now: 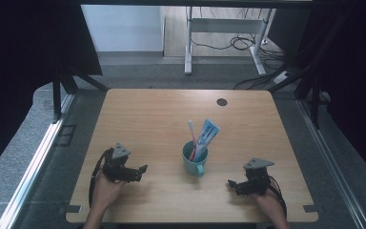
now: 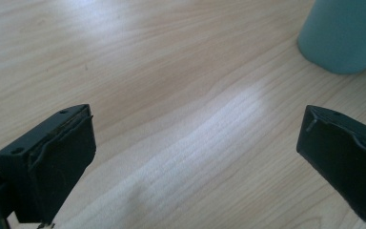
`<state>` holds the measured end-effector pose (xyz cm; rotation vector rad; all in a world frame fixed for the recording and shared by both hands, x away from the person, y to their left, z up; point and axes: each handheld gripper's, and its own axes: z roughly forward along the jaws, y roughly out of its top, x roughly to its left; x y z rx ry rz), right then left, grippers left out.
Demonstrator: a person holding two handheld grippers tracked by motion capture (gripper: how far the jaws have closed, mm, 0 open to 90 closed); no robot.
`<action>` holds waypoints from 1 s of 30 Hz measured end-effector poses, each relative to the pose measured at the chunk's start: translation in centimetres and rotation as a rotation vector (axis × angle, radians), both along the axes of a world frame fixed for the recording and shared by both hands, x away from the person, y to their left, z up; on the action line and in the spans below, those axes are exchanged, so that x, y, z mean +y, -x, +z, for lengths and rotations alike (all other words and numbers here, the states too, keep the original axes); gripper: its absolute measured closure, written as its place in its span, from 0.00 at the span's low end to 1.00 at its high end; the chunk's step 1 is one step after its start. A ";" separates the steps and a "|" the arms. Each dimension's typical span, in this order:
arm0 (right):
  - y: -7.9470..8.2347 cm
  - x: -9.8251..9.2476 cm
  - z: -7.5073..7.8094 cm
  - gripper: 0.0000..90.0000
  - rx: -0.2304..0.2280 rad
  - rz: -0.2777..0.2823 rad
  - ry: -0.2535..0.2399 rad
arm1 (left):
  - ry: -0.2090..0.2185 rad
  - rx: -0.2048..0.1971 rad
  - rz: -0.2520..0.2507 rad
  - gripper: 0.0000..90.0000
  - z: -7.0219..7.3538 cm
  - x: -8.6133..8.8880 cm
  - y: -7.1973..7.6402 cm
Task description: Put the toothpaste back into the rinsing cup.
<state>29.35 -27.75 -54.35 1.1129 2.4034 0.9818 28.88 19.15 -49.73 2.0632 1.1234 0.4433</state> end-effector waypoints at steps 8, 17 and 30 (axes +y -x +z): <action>0.0 0.0 0.0 0.00 0.000 0.000 0.000 | 0.020 0.019 0.010 0.00 -1.5 0.3 0.7; 0.0 0.0 0.0 0.00 0.000 0.000 0.000 | 0.007 0.048 0.016 0.00 -3.1 0.3 1.0; 0.0 0.0 0.0 0.00 0.000 0.000 0.000 | -0.043 0.089 0.007 0.00 -4.8 -0.3 1.1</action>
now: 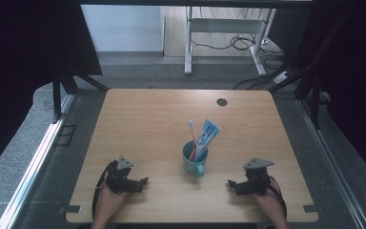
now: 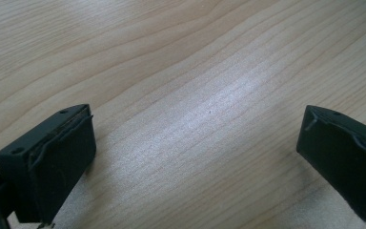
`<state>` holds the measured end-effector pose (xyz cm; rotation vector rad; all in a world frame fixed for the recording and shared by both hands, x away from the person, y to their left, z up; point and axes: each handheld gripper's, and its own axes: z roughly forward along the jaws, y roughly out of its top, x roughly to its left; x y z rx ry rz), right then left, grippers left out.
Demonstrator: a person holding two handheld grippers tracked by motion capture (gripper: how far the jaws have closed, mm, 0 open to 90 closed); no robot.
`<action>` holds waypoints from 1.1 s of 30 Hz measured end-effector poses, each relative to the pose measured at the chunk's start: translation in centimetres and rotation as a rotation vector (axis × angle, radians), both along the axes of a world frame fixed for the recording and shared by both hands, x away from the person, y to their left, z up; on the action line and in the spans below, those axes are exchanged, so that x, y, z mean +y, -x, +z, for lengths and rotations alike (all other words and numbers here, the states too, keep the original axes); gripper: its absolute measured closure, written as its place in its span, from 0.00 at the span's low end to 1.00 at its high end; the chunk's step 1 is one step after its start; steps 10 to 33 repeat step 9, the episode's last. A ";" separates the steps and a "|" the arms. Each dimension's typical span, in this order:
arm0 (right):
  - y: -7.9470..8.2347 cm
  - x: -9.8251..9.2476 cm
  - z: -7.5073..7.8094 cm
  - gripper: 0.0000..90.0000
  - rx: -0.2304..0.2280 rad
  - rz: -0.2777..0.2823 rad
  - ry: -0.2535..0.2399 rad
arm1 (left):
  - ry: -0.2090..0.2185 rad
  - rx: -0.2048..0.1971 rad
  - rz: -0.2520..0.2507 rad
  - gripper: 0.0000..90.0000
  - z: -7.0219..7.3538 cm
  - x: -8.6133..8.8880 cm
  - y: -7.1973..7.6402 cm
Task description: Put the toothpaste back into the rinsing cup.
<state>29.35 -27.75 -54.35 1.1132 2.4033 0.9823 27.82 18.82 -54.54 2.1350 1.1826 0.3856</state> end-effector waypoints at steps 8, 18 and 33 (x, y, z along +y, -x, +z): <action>0.0 0.0 0.0 0.00 0.000 0.000 0.000 | -0.033 -0.005 0.010 0.00 0.0 -0.4 0.0; 0.0 0.0 0.0 0.00 0.000 0.000 0.000 | -0.033 -0.005 0.012 0.00 0.0 -0.4 0.0; 0.0 0.0 0.0 0.00 0.000 0.000 0.000 | -0.033 -0.005 0.012 0.00 0.0 -0.4 0.0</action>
